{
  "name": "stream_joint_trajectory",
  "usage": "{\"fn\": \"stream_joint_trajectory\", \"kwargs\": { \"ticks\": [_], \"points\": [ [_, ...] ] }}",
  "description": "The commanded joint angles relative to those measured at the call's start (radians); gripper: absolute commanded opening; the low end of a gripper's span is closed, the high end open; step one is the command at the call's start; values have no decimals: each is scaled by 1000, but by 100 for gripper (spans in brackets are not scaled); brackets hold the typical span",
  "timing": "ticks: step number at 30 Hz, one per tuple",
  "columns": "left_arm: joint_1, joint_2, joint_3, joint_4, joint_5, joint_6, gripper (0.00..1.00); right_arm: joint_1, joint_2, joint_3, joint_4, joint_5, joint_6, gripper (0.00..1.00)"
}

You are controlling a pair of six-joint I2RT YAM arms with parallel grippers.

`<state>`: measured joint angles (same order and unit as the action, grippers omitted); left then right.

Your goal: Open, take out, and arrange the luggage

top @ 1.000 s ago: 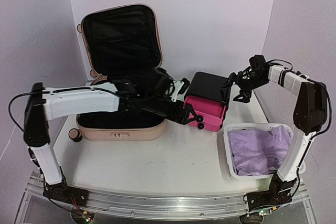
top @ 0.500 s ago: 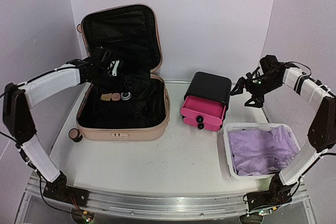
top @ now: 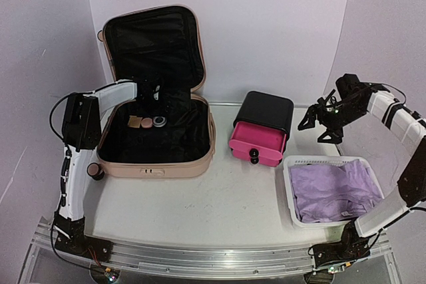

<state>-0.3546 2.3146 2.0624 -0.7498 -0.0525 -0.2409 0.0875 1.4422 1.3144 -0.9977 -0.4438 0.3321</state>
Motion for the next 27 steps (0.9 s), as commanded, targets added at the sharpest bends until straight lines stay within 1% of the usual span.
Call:
{"fn": "stream_joint_trajectory", "kwargs": {
  "ticks": [1,5,16,21,26,27],
  "points": [
    [-6,60,128,-23,-38,42,90,-3,-47,-14,-13,17,-17,98],
    [-7,105,156,-25,-28,38,88,-2,-39,-5,-15,8,-13,98],
    [-6,195,212,-30,-33,19,87,-2,-50,-3,-18,-4,-8,98],
    [-6,207,229,-30,-64,30,86,-2,-69,-19,-21,2,-10,98],
    [-6,214,248,-29,-64,37,86,-2,-74,-26,-25,2,-11,98],
    [-6,212,251,-30,-61,38,85,-2,-74,-27,-26,2,-11,98]
  ]
}}
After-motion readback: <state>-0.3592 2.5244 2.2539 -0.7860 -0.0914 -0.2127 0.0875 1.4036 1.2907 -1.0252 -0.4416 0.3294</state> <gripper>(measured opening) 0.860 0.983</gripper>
